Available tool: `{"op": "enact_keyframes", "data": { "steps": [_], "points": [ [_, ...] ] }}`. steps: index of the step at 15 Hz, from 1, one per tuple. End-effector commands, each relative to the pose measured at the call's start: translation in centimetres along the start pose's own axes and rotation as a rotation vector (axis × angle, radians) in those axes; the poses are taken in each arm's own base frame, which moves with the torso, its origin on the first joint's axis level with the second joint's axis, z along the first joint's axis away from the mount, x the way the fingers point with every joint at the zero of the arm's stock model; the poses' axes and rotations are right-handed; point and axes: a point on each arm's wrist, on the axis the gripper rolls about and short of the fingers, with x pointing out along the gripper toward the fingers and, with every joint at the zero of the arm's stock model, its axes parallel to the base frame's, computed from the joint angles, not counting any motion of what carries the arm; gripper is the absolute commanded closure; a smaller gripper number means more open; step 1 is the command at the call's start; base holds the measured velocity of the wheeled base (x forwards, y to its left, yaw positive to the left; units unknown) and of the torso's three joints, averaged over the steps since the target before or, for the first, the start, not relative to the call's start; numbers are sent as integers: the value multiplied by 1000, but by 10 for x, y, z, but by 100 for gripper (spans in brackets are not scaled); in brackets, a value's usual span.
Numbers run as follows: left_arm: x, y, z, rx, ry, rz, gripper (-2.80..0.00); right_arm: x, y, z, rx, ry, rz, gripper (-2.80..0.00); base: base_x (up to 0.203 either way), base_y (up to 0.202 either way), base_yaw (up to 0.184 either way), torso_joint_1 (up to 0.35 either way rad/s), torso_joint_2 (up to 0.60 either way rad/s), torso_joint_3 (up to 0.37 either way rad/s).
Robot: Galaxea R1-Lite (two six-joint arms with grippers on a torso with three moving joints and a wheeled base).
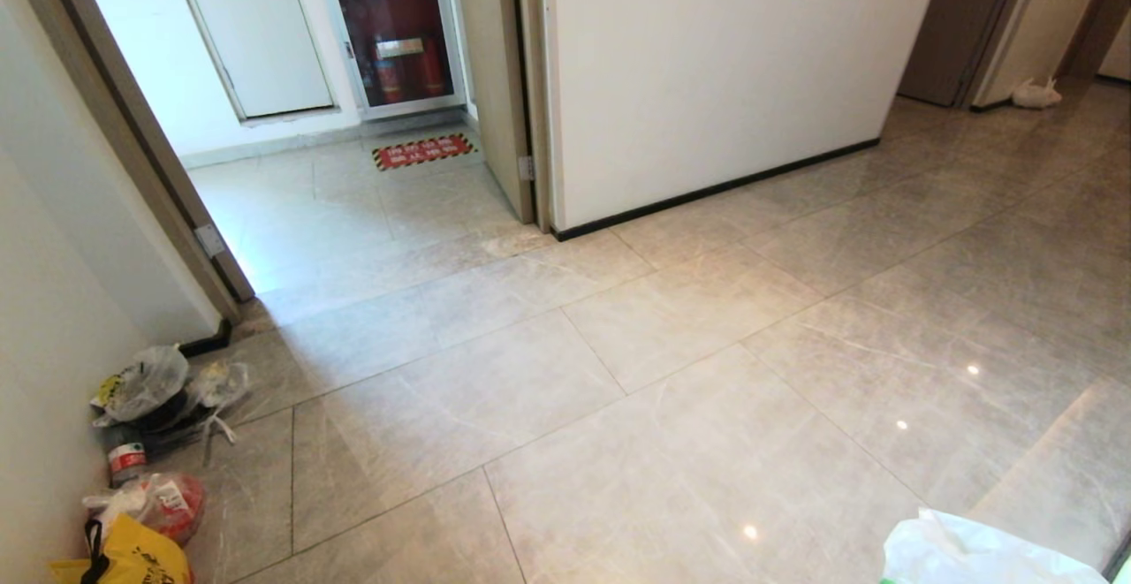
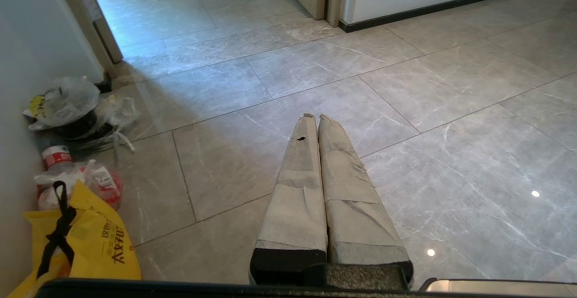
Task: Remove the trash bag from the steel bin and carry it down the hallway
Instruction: Put the trash bag at the door
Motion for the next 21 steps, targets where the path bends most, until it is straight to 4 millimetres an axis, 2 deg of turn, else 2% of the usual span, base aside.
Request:
{"op": "enact_keyframes", "data": {
  "steps": [1,12,18,21],
  "points": [
    [0,0,0,0,1,0,0,0,0,0,2,0,0,0,0,0,0,0,0,0],
    [0,0,0,-3,1,0,0,0,0,0,5,3,-3,0,0,0,0,0,0,0],
    [0,0,0,0,1,0,0,0,0,0,5,3,-3,0,-162,43,-3,3,2,2],
    [0,0,0,0,1,0,0,0,0,0,5,3,-3,0,-39,0,0,-1,1,1]
  ]
}}
